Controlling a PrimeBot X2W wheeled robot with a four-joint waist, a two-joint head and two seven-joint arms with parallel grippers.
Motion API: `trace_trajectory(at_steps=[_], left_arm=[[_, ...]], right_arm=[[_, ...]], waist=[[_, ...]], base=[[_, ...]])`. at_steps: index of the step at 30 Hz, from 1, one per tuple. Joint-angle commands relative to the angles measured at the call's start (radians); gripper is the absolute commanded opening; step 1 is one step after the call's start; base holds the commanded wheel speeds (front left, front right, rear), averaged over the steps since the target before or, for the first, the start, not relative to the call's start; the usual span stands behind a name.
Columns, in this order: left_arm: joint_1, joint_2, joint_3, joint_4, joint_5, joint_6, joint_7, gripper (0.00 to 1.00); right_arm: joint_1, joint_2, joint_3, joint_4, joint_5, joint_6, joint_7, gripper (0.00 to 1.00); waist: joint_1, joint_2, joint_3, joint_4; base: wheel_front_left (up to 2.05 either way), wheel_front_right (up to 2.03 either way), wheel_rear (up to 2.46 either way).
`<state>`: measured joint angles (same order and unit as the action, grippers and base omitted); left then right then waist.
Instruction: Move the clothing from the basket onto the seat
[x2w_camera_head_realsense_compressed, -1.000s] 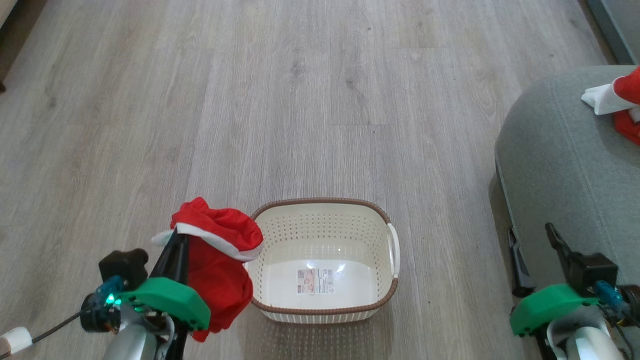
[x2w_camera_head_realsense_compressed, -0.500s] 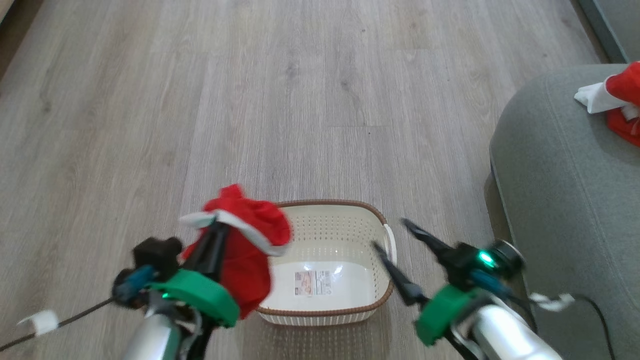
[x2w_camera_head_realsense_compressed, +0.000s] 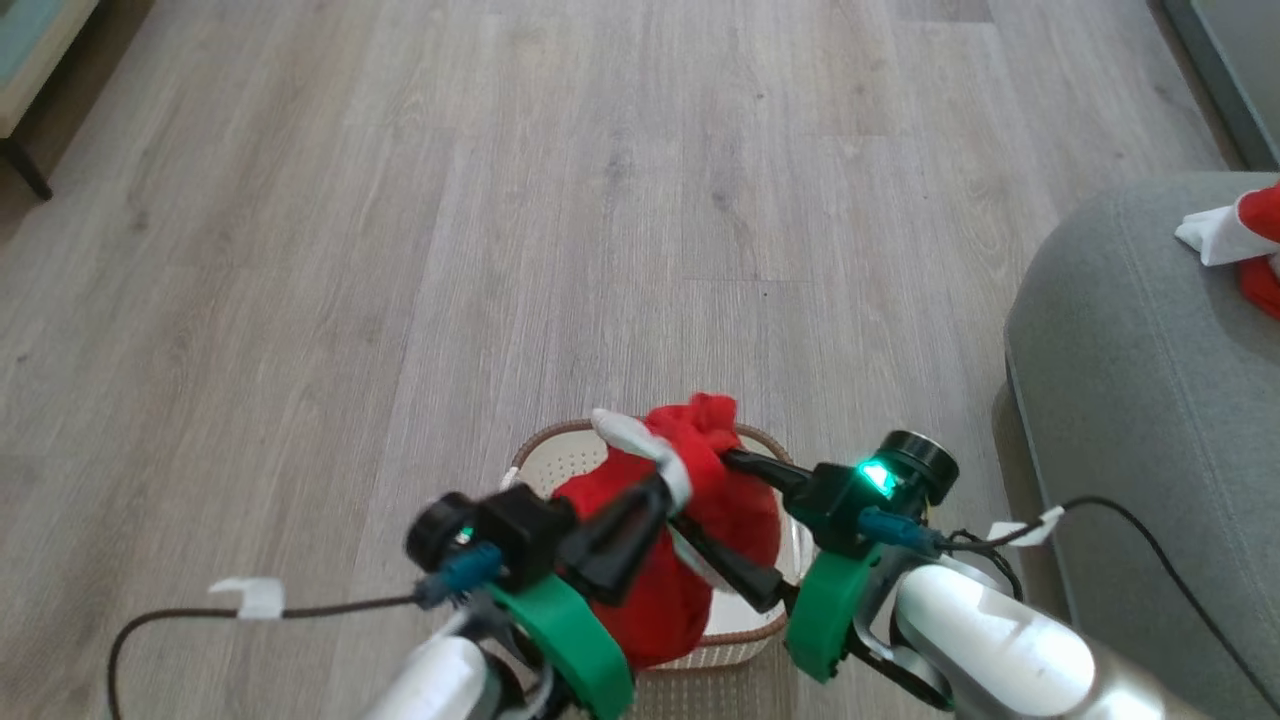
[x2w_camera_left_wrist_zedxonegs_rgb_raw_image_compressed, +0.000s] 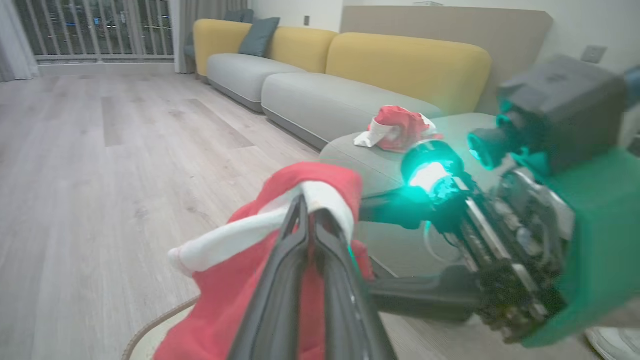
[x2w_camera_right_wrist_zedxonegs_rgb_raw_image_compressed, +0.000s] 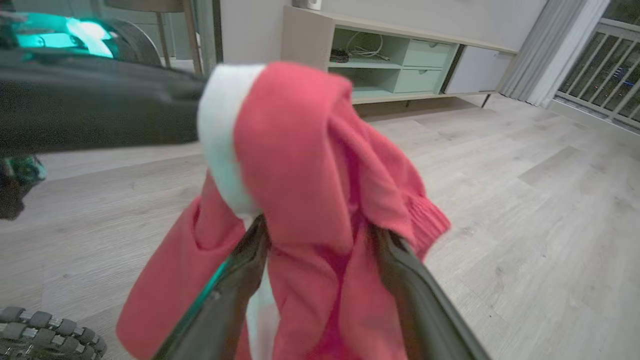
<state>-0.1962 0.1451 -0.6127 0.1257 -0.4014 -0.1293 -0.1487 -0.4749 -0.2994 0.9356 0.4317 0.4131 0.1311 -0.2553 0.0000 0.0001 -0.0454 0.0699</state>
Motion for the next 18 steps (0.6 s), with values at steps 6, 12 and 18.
trace_trajectory(at_steps=[6, 12, 18], left_arm=[[-0.102, 0.081, -0.115, -0.081, -0.088, -0.001, -0.004, 0.00], [-0.132, 0.120, -0.164, -0.069, -0.144, -0.001, -0.025, 0.00], [-0.142, 0.131, -0.149, -0.054, -0.149, 0.007, -0.050, 0.38]], right_arm=[[-0.079, -0.014, 0.071, -0.018, 0.050, 0.000, -0.006, 1.00], [-0.100, -0.022, 0.120, -0.044, 0.118, 0.000, -0.006, 0.00], [-0.097, -0.044, 0.105, -0.057, 0.139, 0.000, -0.006, 0.00]], waist=[[0.0000, -0.0001, -0.001, 0.006], [0.0000, -0.0001, -0.001, 0.007], [0.0000, -0.0001, 0.004, -0.006]], base=[[0.00, 0.00, 0.00], [0.00, 0.00, 0.00], [0.00, 0.00, 0.00]])
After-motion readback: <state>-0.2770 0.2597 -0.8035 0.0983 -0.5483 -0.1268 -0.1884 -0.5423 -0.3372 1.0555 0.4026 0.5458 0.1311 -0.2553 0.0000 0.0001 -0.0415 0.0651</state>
